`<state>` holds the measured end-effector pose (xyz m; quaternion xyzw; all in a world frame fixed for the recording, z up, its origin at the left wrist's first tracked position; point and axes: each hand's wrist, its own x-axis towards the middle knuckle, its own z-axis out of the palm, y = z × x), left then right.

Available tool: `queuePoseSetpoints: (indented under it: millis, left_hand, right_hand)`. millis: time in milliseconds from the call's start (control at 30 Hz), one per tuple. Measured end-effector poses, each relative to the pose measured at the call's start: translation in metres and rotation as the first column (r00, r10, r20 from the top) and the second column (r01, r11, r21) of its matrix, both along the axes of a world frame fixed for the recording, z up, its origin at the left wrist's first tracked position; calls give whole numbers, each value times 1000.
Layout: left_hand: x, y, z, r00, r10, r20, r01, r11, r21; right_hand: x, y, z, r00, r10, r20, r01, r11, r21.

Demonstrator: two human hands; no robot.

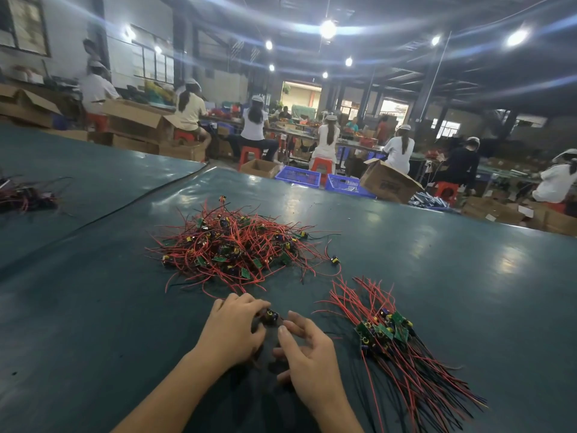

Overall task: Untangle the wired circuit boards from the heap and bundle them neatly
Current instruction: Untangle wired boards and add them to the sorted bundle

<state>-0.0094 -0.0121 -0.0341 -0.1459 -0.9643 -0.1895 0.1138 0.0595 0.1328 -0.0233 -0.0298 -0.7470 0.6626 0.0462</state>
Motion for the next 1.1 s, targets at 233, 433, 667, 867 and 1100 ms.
queuePoseSetpoints:
  millis: [233,433,667,867,1100]
  left_hand:
    - [-1,0,-3,1000,-3,-16,2,1000,-7]
    - [5,5,7,982,-132,-133,168,936,310]
    - [23,21,26,804,-239,-544,484,794,367]
    - [26,24,29,696,-223,-683,471,859,200]
    - [32,22,31,887,-269,-374,445,715,540]
  right_hand:
    - [2,0,4,999,40,36,-40,999,-17]
    - [0,1,2,996,-26,83,33,997,-77]
    - [-3,11,14,983,-152,103,181,903,-391]
    - [0,13,22,977,-207,-53,160,876,-455]
    - [2,13,24,964,-235,-128,145,860,-490]
